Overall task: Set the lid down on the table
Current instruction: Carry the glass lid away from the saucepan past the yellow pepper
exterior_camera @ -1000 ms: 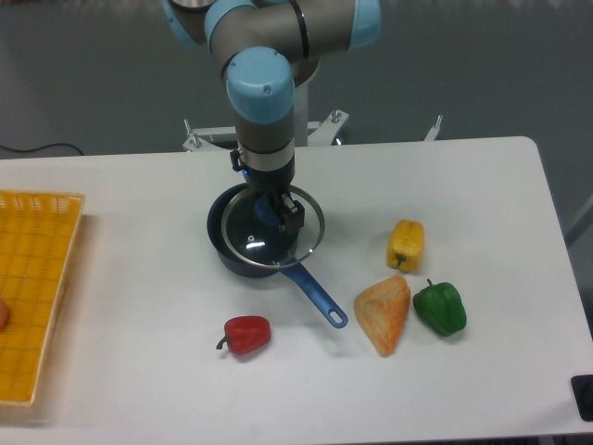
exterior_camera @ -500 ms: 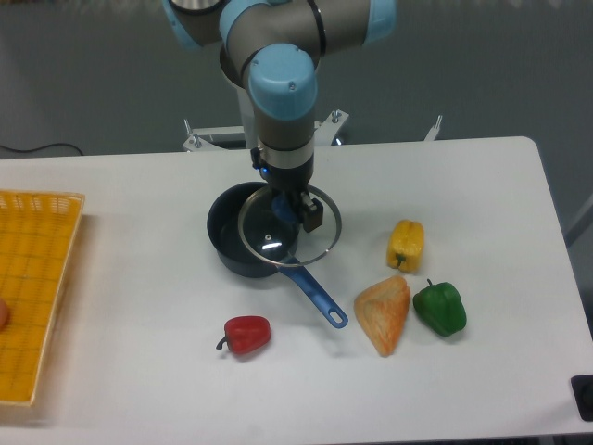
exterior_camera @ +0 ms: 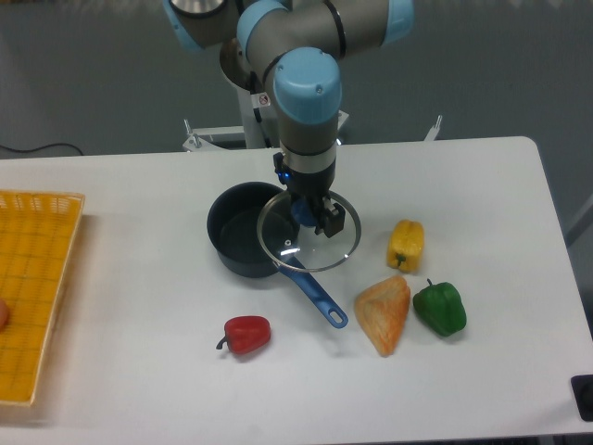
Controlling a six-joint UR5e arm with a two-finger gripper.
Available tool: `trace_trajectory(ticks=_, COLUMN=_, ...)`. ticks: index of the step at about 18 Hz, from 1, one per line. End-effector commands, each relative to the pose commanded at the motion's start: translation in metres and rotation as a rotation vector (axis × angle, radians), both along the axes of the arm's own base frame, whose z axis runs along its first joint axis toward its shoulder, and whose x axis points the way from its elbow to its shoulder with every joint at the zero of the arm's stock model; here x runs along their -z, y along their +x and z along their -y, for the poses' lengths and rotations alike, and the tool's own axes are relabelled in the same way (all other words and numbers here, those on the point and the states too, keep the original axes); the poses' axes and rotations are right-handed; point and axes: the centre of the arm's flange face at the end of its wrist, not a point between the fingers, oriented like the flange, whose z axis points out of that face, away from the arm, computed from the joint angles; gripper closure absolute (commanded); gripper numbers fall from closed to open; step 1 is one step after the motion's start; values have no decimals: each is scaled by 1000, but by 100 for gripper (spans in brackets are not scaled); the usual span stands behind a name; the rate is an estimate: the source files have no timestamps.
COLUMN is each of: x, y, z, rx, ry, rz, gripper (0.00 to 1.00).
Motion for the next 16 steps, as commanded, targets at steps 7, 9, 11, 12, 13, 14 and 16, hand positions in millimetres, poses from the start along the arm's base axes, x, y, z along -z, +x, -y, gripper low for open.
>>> trace_trajectory(ticks=7, x=2, y=-32, z=30, rx=41, ry=-9, rz=4, gripper=45)
trace_trajectory(ticks=9, x=2, y=-45, z=42, rx=43, ry=-9, rz=4, gripper=45)
trace_trajectory(ticks=11, x=1, y=-60, z=57, rx=63, ry=-8, rz=1, gripper=45)
trace_trajectory(ticks=12, x=0, y=-68, z=65, rx=77, ry=-7, rz=-4, gripper=45)
trace_trajectory(ticks=13, x=-1, y=-76, z=72, rx=83, ry=-5, rz=-6, gripper=45)
trace_trajectory(ticks=14, x=-1, y=-83, z=79, rx=84, ry=-4, rz=-9, gripper=45)
trace_trajectory(ticks=16, x=4, y=-96, z=92, rx=100, ry=-8, rz=-1, gripper=45)
